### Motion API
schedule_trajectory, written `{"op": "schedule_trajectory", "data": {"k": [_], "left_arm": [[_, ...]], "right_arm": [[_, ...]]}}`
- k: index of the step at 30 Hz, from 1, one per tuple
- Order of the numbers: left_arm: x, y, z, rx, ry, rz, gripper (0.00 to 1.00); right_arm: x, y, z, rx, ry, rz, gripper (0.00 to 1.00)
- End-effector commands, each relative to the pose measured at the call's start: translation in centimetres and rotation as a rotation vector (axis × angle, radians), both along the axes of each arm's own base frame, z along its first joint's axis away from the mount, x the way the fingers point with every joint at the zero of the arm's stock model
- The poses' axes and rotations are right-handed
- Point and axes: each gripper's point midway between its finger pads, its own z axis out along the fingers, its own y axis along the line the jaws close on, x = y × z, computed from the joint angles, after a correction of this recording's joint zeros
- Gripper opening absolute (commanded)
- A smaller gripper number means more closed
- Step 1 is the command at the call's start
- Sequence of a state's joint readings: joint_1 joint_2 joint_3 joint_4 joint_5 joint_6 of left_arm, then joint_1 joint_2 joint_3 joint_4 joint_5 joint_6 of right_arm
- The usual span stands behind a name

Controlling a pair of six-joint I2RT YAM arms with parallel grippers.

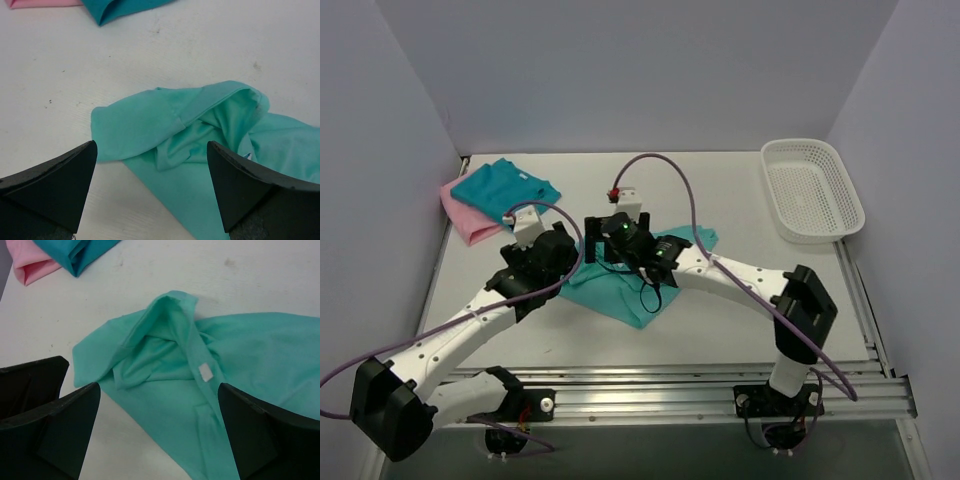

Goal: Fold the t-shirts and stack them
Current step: Flatten out the tshirt

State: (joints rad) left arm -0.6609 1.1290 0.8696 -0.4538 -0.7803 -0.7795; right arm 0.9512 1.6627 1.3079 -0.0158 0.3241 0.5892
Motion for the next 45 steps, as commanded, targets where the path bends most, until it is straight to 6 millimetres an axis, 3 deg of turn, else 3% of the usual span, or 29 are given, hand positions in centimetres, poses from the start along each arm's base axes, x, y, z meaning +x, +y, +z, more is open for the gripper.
{"op": "schedule_trajectory", "data": {"k": [1, 2, 3, 5, 6, 8, 10, 11, 12, 15, 22, 32, 34, 35, 36, 37, 38, 45], "left_arm": [[-1.0, 2.8, -0.2, -0.028, -0.017, 0.088, 1.00], [-1.2, 3.2, -0.4, -0.043, -0.018, 0.097, 1.00], [-1.6, 4.4, -0.7, -0.052, -0.024, 0.124, 1.00], [-2.0, 5.4, -0.6, -0.070, -0.039, 0.163, 1.00], [-2.6, 6.4, -0.4, -0.070, -0.042, 0.192, 1.00], [-3.1, 7.5, 0.3, -0.069, -0.071, 0.234, 0.99], [-3.7, 8.2, 0.8, -0.073, -0.093, 0.246, 0.99], [-3.8, 8.3, 0.9, -0.079, -0.100, 0.250, 0.99], [-3.9, 8.4, 1.0, -0.085, -0.107, 0.252, 0.99], [-3.8, 8.7, 0.7, -0.076, -0.096, 0.258, 0.98], [-3.7, 8.6, 0.2, -0.074, -0.077, 0.254, 0.98], [-3.9, 8.9, 0.2, -0.075, -0.087, 0.254, 0.96], [-3.9, 8.8, 0.1, -0.075, -0.086, 0.252, 0.96], [-3.9, 8.9, 0.1, -0.075, -0.088, 0.253, 0.96], [-3.8, 8.9, 0.1, -0.073, -0.088, 0.254, 0.96], [-3.8, 8.9, 0.0, -0.071, -0.086, 0.255, 0.96], [-3.8, 9.0, -0.1, -0.069, -0.086, 0.257, 0.96], [-3.7, 9.1, -0.4, -0.064, -0.079, 0.261, 0.96]], "right_arm": [[1.2, 4.2, -0.2, 0.032, -0.004, 0.053, 1.00], [0.9, 5.5, -0.5, 0.041, 0.008, 0.082, 1.00], [1.1, 6.5, -2.8, 0.013, 0.039, 0.091, 1.00], [1.2, 8.8, -2.8, 0.027, 0.041, 0.114, 1.00], [1.1, 9.7, -4.9, 0.005, 0.068, 0.126, 1.00], [1.1, 11.7, -6.1, 0.004, 0.079, 0.144, 1.00], [1.0, 13.1, -6.6, 0.015, 0.088, 0.159, 1.00], [1.2, 14.1, -5.9, 0.037, 0.076, 0.166, 1.00], [0.8, 14.7, -7.4, 0.014, 0.100, 0.175, 1.00], [0.4, 16.3, -7.9, 0.005, 0.110, 0.190, 1.00], [-0.1, 17.8, -8.2, 0.007, 0.110, 0.207, 1.00], [-0.2, 17.7, -9.7, -0.009, 0.127, 0.202, 0.98], [-0.2, 17.7, -10.2, -0.007, 0.136, 0.199, 0.91], [-0.2, 17.7, -10.7, -0.011, 0.142, 0.203, 0.81], [-0.3, 17.8, -10.9, -0.008, 0.147, 0.208, 0.41], [-0.3, 17.7, -11.2, -0.013, 0.156, 0.209, 0.18], [-0.2, 17.6, -12.0, -0.026, 0.166, 0.206, 0.03], [1.1, 16.1, -12.4, -0.049, 0.173, 0.173, 0.00]]}}
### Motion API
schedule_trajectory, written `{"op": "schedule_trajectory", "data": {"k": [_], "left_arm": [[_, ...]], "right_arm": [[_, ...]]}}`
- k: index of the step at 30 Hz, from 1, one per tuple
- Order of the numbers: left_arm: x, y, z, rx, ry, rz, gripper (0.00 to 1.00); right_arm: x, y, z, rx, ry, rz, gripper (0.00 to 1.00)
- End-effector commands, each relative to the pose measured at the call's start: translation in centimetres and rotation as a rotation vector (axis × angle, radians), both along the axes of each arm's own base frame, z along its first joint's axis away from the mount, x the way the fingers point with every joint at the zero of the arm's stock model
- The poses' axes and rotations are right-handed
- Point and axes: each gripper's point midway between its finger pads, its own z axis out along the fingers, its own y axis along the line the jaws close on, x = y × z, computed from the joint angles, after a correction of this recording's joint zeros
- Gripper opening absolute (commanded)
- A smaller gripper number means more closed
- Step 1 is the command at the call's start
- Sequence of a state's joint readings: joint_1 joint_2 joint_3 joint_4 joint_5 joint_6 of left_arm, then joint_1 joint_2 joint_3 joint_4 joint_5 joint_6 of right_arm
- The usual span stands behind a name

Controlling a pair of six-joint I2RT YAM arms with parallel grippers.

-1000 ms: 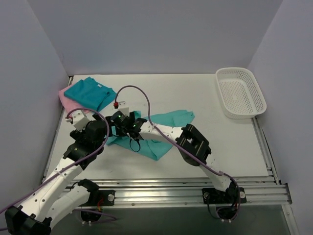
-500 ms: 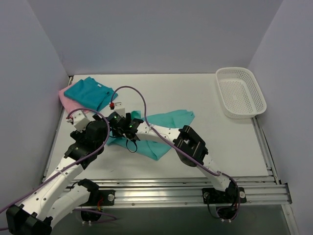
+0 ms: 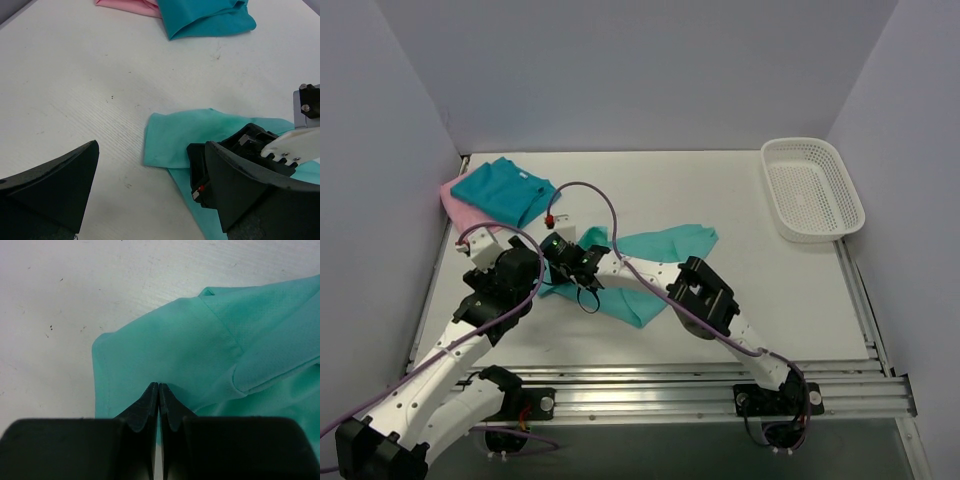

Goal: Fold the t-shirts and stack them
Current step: Flatten out the tshirt

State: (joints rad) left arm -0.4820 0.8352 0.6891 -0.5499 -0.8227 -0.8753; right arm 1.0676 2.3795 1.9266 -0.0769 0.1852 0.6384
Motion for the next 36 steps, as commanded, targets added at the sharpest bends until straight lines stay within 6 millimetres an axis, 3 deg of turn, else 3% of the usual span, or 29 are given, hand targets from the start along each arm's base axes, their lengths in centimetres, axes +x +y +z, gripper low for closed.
{"op": "schedule_trajectory", "data": {"k": [1, 5, 6, 7, 9, 11, 15, 26, 36], "left_arm": [[0.2, 0.3, 0.4, 0.005, -0.019, 0.010, 0.96], [0.3, 0.2, 0.5, 0.000, -0.023, 0.008, 0.96], [0.3, 0.2, 0.5, -0.001, -0.025, 0.008, 0.96], [0.3, 0.2, 0.5, 0.000, -0.023, 0.008, 0.96], [0.3, 0.2, 0.4, 0.000, -0.022, 0.006, 0.96], [0.3, 0.2, 0.4, -0.002, -0.021, 0.004, 0.96], [0.3, 0.1, 0.5, -0.005, -0.025, 0.001, 0.96], [0.0, 0.2, 0.6, -0.010, -0.028, -0.002, 0.96], [-0.6, 0.4, 0.9, -0.027, -0.040, -0.009, 0.96]], "right_arm": [[1.5, -1.1, 1.2, 0.006, -0.011, -0.032, 0.00], [1.9, -1.6, 2.7, 0.016, -0.027, -0.047, 0.00], [1.8, -1.7, 3.0, 0.019, -0.027, -0.051, 0.28], [1.6, -1.8, 3.2, 0.023, -0.030, -0.049, 0.49], [1.4, -1.7, 5.1, 0.050, -0.053, -0.051, 0.78], [1.0, -1.8, 6.4, 0.067, -0.070, -0.054, 0.80], [0.0, -1.7, 7.2, 0.076, -0.071, -0.053, 0.80], [-4.4, 1.4, 6.6, 0.120, -0.026, -0.005, 0.79], [-6.1, 2.0, 4.4, 0.117, 0.020, -0.014, 0.78]]}}
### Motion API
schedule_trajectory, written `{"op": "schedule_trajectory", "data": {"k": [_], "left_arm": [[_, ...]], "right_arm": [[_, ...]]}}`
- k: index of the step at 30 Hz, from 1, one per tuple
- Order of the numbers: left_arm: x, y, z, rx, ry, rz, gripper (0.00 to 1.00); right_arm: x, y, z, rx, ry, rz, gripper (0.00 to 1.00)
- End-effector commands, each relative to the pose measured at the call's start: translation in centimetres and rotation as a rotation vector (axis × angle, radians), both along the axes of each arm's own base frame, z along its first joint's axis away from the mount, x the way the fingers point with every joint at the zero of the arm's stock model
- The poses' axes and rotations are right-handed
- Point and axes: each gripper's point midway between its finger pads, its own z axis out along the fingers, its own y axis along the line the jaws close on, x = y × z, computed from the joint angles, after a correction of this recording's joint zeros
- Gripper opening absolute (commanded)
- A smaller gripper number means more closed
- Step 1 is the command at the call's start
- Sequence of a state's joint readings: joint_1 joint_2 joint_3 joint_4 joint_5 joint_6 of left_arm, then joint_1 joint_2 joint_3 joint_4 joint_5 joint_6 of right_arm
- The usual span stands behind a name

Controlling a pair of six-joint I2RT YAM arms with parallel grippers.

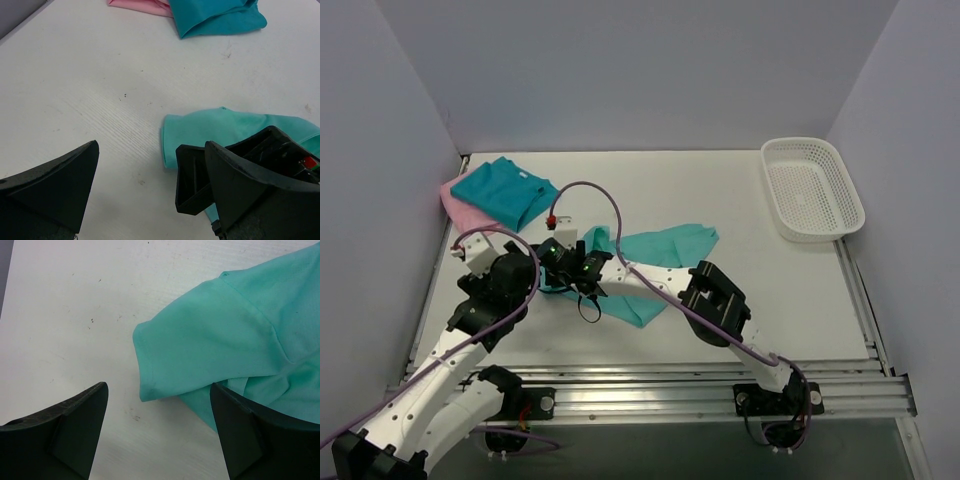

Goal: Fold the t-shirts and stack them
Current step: Flatten out the tshirt

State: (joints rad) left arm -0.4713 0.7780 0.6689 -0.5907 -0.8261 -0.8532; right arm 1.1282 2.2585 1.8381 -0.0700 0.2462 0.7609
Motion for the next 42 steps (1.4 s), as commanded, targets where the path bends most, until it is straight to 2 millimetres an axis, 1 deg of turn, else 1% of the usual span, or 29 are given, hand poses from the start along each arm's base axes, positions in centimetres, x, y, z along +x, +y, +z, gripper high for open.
{"op": "schedule_trajectory", "data": {"k": [1, 6, 8, 9, 11, 13, 19, 27, 33, 34, 36, 37, 39, 40, 42], "left_arm": [[0.4, -0.6, 1.1, -0.050, -0.056, -0.013, 0.96], [0.3, -0.5, 1.3, -0.056, -0.065, -0.014, 0.96], [0.3, -0.6, 1.2, -0.057, -0.064, -0.014, 0.96], [0.4, -0.6, 1.2, -0.057, -0.063, -0.015, 0.96], [0.4, -0.6, 1.1, -0.058, -0.062, -0.016, 0.96], [0.4, -0.7, 1.1, -0.057, -0.059, -0.017, 0.96], [0.3, -0.6, 1.0, -0.058, -0.060, -0.017, 0.96], [0.5, -0.6, 1.0, -0.050, -0.059, -0.011, 0.96], [0.6, -0.6, 0.7, -0.046, -0.054, -0.010, 0.96], [0.6, -0.6, 0.7, -0.047, -0.055, -0.012, 0.96], [0.6, -0.6, 0.6, -0.044, -0.052, -0.013, 0.96], [0.6, -0.6, 0.6, -0.044, -0.052, -0.013, 0.96], [0.7, -0.7, 0.6, -0.044, -0.053, -0.014, 0.96], [0.7, -0.7, 0.5, -0.042, -0.051, -0.015, 0.96], [0.8, -0.7, 0.5, -0.041, -0.051, -0.014, 0.96]], "right_arm": [[-3.0, 1.6, 0.1, 0.027, 0.019, 0.045, 0.78], [-4.0, 1.2, -1.3, 0.009, 0.040, 0.034, 0.78], [-4.0, 1.1, -1.4, 0.016, 0.044, 0.024, 0.78], [-4.1, 0.8, -1.9, 0.009, 0.048, 0.021, 0.78], [-4.1, 0.7, -2.2, 0.006, 0.049, 0.019, 0.78], [-4.0, 0.5, -2.9, -0.003, 0.053, 0.015, 0.78], [-3.2, 0.8, -3.8, 0.002, 0.063, 0.013, 0.77], [-0.9, 0.6, -3.4, 0.013, 0.054, -0.006, 0.77], [1.3, -0.2, -4.8, 0.001, 0.068, -0.038, 0.76], [2.0, -0.6, -5.3, -0.002, 0.075, -0.049, 0.76], [2.8, -0.9, -5.6, 0.000, 0.080, -0.061, 0.76], [3.6, -1.3, -5.9, -0.002, 0.082, -0.074, 0.75], [4.3, -1.5, -5.9, 0.004, 0.081, -0.082, 0.75], [5.1, -1.4, -5.5, 0.025, 0.071, -0.091, 0.74], [5.5, -1.7, -5.6, 0.023, 0.070, -0.094, 0.73]]}}
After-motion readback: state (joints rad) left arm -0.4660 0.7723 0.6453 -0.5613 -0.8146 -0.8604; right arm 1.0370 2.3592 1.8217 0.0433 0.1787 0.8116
